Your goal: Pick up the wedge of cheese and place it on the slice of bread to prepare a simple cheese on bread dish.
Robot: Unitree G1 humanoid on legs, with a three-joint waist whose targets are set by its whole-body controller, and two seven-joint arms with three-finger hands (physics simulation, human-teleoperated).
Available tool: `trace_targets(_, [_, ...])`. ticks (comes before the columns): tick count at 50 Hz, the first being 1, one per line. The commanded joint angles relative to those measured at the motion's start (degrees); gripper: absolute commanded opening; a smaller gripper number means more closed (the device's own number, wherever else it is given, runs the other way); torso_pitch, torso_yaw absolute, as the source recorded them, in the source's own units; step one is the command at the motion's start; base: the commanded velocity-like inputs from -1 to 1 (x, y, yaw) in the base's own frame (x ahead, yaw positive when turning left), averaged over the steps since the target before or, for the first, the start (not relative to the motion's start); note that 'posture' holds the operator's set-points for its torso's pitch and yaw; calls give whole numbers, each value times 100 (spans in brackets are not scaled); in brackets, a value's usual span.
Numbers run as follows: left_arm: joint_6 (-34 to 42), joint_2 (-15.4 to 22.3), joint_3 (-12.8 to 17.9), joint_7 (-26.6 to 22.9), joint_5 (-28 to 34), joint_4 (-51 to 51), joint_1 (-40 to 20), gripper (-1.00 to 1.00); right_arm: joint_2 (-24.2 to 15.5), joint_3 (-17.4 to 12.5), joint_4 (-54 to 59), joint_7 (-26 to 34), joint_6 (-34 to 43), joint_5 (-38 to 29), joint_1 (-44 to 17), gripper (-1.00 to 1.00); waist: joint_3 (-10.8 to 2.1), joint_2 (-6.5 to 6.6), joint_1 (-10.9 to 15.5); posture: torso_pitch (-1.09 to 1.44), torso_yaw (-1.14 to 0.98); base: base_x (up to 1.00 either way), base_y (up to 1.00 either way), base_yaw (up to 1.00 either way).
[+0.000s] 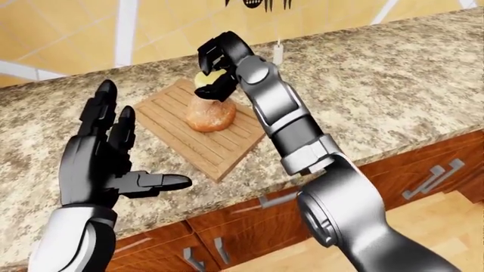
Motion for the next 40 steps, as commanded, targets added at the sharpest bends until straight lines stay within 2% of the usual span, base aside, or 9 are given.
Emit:
trace_targets(1, [-191, 48, 41, -13, 11, -162, -97, 100, -17, -23, -185, -134, -301, 76, -317, -100, -160, 37, 0, 0, 0, 0, 0, 0])
trace_targets(15, [-199, 67, 217, -77, -67, -157, -54, 100, 75, 3, 435, -290, -600, 137, -501, -100, -158, 46, 0, 0, 0, 0, 0, 0])
trace_targets(16, [-196, 69, 227, -74, -74, -161, -58, 100, 78, 5, 458, -294, -597, 131, -505, -69, -159, 46, 1, 0, 0, 0, 0, 0])
trace_targets(27, [-323, 35, 200, -104, -34, -126, 41, 100, 92, 12, 611, -310, -705, 62, -488, -67, -161, 44, 8, 0, 0, 0, 0, 0])
trace_targets(29, [-321, 30, 202, -108, -34, -138, 55, 100, 92, 1, 695, -338, -765, 54, -492, -61, -162, 43, 8, 0, 0, 0, 0, 0])
trace_targets(31, [-312, 25, 211, -107, -37, -148, 57, 100, 88, -8, 790, -391, -831, 38, -500, -40, -162, 44, 7, 0, 0, 0, 0, 0])
trace_targets(40, [-592, -12, 162, -214, 76, 40, 162, 100, 73, -31, 1071, -571, -1043, -64, -541, -25, -173, 51, 13, 0, 0, 0, 0, 0])
